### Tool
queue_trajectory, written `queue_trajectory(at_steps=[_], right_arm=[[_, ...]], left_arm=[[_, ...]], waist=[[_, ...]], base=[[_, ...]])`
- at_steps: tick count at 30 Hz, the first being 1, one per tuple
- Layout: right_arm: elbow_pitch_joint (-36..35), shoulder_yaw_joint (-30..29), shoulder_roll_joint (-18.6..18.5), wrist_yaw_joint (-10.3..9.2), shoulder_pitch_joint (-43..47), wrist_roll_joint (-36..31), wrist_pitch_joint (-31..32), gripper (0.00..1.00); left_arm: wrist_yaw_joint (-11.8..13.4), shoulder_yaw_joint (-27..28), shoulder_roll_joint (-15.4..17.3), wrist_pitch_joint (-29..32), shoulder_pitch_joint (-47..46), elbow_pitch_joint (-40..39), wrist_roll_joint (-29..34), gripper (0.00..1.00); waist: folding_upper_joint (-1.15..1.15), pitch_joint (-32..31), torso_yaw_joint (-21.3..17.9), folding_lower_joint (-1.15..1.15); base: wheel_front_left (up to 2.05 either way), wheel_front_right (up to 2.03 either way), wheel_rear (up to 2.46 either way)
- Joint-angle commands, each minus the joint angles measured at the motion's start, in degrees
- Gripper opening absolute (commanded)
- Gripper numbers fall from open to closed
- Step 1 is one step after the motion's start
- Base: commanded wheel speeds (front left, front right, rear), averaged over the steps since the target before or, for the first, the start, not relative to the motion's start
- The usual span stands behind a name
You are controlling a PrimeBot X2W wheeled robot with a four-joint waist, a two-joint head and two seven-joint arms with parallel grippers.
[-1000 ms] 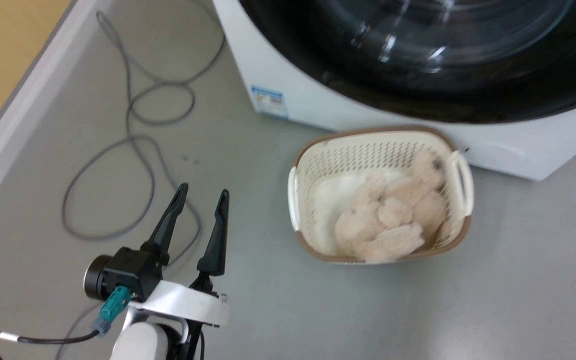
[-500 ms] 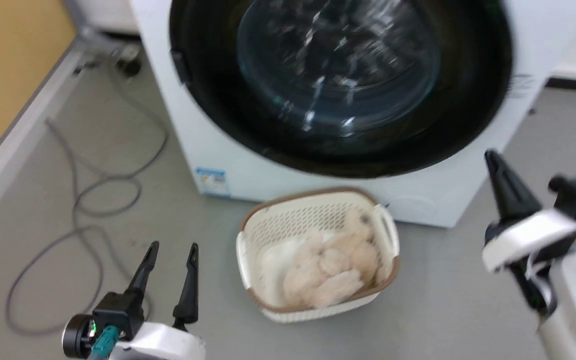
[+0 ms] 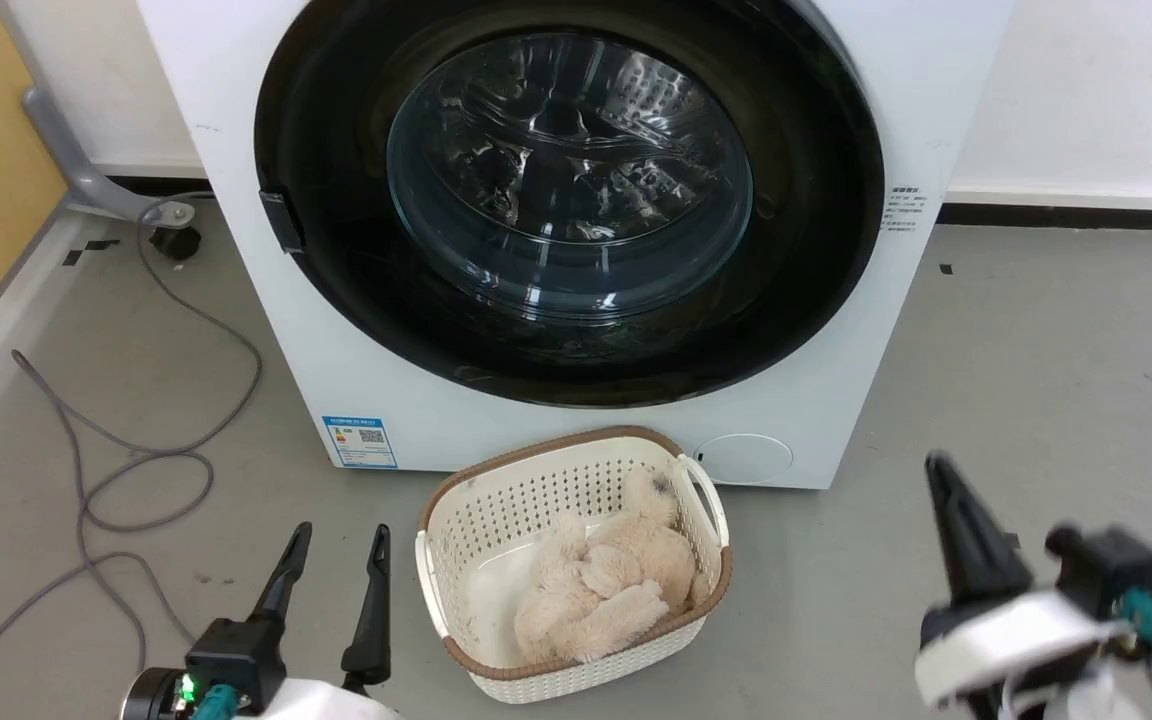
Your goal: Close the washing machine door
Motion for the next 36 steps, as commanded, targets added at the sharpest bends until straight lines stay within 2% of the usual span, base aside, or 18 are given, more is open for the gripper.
queue_trajectory(at_steps=[1,2,3,4,12,27,28,36], right_arm=[[-0.7,-1.1,1.7,-0.04,2.6,-0.9,-0.2,0.0],[-1.4,-2.0,2.5,-0.04,3.7,-1.1,-0.2,0.01],[-2.3,-2.4,3.1,-0.04,4.6,-1.6,-0.2,0.75],[-3.4,-2.5,3.5,-0.04,5.4,-2.8,-0.2,1.0],[-8.3,-4.7,5.9,-0.04,9.7,-5.6,-0.2,1.0],[-9.1,-4.8,6.4,-0.04,10.7,-5.9,-0.3,1.0],[-8.8,-4.7,6.1,0.0,9.9,-5.5,0.0,0.0],[-9.0,-4.8,6.1,0.0,9.9,-5.8,0.5,0.0]], left_arm=[[0.2,-0.2,0.1,-0.3,0.8,-0.1,0.8,1.0],[0.2,-0.5,0.1,-0.3,0.8,-0.1,1.0,1.0],[0.3,-0.6,0.1,-0.3,0.9,-0.2,1.2,1.0],[0.4,-0.7,0.1,-0.3,0.9,-0.3,1.3,1.0],[0.7,-1.2,0.0,-0.3,1.2,-0.9,1.9,1.0],[1.1,-1.1,-0.2,-0.3,1.7,-2.2,0.9,1.0],[1.0,-1.2,-0.1,0.0,1.1,-2.1,0.9,0.0],[1.1,-1.3,-0.1,0.5,1.0,-2.2,1.1,0.0]], waist=[[0.0,-0.1,-0.1,0.0],[0.0,-0.2,-0.1,0.0],[0.0,-0.2,-0.1,0.0],[0.0,-0.2,-0.2,0.0],[0.0,-0.3,-0.3,0.0],[0.0,-0.4,0.0,0.0],[0.0,-0.4,0.0,0.0],[0.0,-0.4,0.0,0.0]], base=[[0.0,0.0,0.0],[0.0,0.0,0.0],[0.0,0.0,0.0],[0.0,0.0,0.0],[0.0,0.0,0.0],[0.0,0.0,0.0],[0.0,0.0,0.0],[0.0,0.0,0.0]])
